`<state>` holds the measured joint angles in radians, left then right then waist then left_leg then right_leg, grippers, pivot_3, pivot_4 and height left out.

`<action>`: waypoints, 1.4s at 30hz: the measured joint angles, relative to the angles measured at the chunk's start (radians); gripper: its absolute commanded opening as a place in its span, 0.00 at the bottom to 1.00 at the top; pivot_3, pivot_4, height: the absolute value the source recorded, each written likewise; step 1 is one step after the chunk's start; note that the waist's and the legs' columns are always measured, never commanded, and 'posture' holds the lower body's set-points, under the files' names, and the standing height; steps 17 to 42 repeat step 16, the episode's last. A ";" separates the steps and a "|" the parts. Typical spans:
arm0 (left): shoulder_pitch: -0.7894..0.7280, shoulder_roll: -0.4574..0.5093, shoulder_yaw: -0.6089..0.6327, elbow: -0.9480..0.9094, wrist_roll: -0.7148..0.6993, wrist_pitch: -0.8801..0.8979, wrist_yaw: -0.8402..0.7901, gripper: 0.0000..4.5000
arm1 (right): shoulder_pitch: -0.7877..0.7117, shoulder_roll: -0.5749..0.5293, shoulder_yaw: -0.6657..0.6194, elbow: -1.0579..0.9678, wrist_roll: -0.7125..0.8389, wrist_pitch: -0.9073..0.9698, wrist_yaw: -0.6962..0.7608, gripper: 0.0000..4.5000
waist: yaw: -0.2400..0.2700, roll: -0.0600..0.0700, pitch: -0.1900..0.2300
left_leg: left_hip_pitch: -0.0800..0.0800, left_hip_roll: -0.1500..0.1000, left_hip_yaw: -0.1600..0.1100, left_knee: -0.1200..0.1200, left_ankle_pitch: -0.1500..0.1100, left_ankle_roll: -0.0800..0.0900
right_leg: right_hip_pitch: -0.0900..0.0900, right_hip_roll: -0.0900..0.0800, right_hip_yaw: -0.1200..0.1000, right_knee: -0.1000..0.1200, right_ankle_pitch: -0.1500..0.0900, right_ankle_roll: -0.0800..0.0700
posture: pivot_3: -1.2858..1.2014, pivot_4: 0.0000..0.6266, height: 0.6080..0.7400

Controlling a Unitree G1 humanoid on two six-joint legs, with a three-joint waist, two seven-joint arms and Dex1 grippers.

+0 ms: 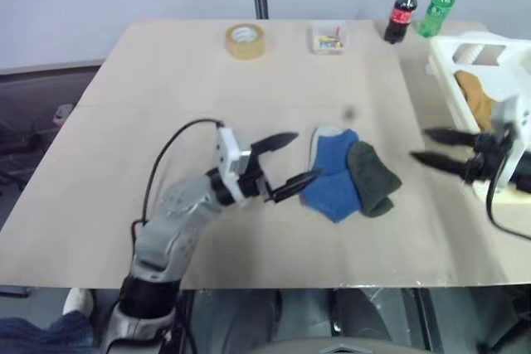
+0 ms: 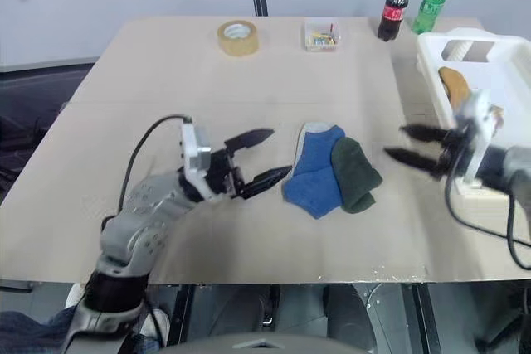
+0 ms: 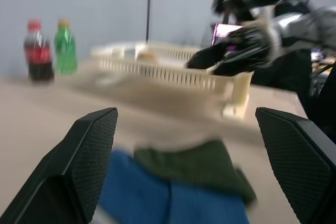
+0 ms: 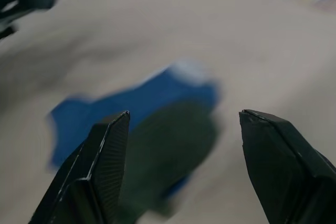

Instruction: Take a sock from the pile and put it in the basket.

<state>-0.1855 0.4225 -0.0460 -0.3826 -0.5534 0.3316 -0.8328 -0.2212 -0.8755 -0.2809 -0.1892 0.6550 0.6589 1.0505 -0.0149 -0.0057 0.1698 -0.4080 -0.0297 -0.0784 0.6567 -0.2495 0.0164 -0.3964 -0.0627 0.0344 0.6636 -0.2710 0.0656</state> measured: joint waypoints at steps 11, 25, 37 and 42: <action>0.443 0.118 0.130 -0.183 0.066 0.003 0.090 1.00 | 0.261 -0.021 0.084 -0.017 -0.164 -0.244 0.108 0.76 | 0.008 0.000 0.000 | 0.012 0.000 0.001 -0.003 -0.001 0.001 | 0.011 -0.002 0.000 -0.002 0.000 0.000 | 0.52 0.24 0.99; 0.535 0.123 0.182 -0.220 0.093 0.004 0.142 1.00 | 0.314 -0.039 0.067 0.040 -0.186 -0.317 0.155 0.76 | 0.008 0.000 0.000 | 0.012 0.000 0.000 -0.003 -0.001 0.001 | 0.011 -0.002 0.000 -0.002 0.000 0.000 | 0.52 0.24 0.99; 0.535 0.123 0.182 -0.220 0.093 0.004 0.142 1.00 | 0.314 -0.039 0.067 0.040 -0.186 -0.317 0.155 0.76 | 0.008 0.000 0.000 | 0.012 0.000 0.000 -0.003 -0.001 0.001 | 0.011 -0.002 0.000 -0.002 0.000 0.000 | 0.52 0.24 0.99; 0.535 0.123 0.182 -0.220 0.093 0.004 0.142 1.00 | 0.314 -0.039 0.067 0.040 -0.186 -0.317 0.155 0.76 | 0.008 0.000 0.000 | 0.012 0.000 0.000 -0.003 -0.001 0.001 | 0.011 -0.002 0.000 -0.002 0.000 0.000 | 0.52 0.24 0.99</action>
